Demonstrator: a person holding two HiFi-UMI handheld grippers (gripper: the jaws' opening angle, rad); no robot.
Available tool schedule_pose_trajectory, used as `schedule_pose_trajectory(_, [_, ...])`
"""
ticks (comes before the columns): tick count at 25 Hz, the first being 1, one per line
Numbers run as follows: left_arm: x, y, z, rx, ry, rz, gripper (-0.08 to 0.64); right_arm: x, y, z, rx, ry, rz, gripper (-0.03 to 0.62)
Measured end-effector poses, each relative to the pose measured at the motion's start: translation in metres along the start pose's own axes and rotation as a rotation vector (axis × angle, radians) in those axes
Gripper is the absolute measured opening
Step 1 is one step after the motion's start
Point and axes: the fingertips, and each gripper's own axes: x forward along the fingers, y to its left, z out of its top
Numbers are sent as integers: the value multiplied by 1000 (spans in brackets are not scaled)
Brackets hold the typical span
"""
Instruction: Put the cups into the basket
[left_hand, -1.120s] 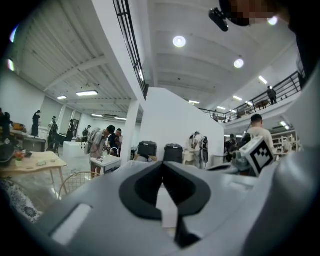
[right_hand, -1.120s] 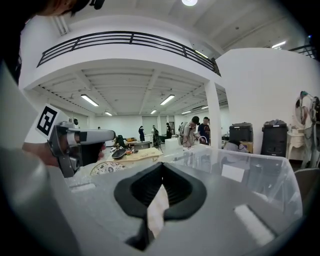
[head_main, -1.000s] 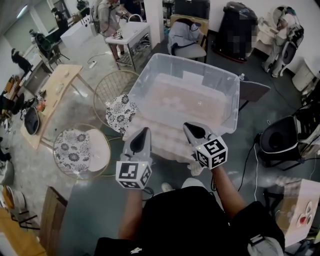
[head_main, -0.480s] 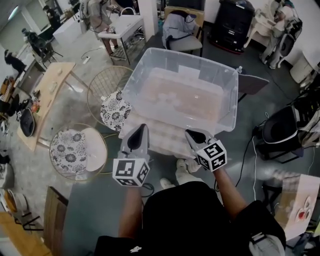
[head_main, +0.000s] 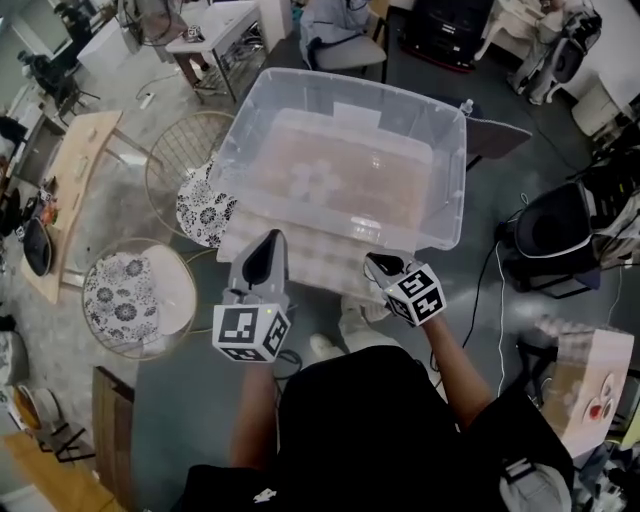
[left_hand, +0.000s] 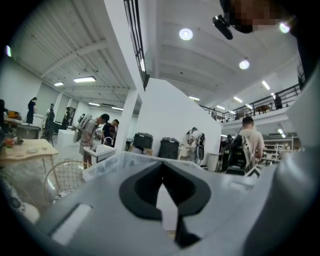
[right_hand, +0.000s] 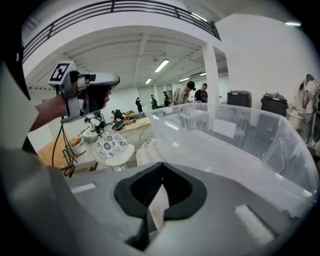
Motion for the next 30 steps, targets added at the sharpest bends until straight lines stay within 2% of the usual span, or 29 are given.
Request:
schedule_pose_trajectory(9, [20, 3, -12, -13, 44, 4, 5, 45, -27, -91, 23, 272, -12, 2])
schedule_pose_trajectory(13, [26, 2, -16, -22, 59, -1, 5, 61, -29, -115, 38, 355, 8, 43])
schedule_pose_trajectory(18, [30, -2, -24, -27, 74, -6, 5, 68, -21, -146, -3, 474, 27, 81])
schedule_pose_trajectory(23, [31, -4, -31, -32, 89, -10, 5, 80, -20, -152, -33, 490, 27, 129])
schedule_pose_trajectory(27, [31, -4, -30, -31, 89, -6, 5, 81, -18, -145, -137, 543, 44, 118])
schedule_pose_trajectory(30, [31, -3, -30, -34, 87, -1, 5, 79, -18, -146, -127, 547, 47, 118])
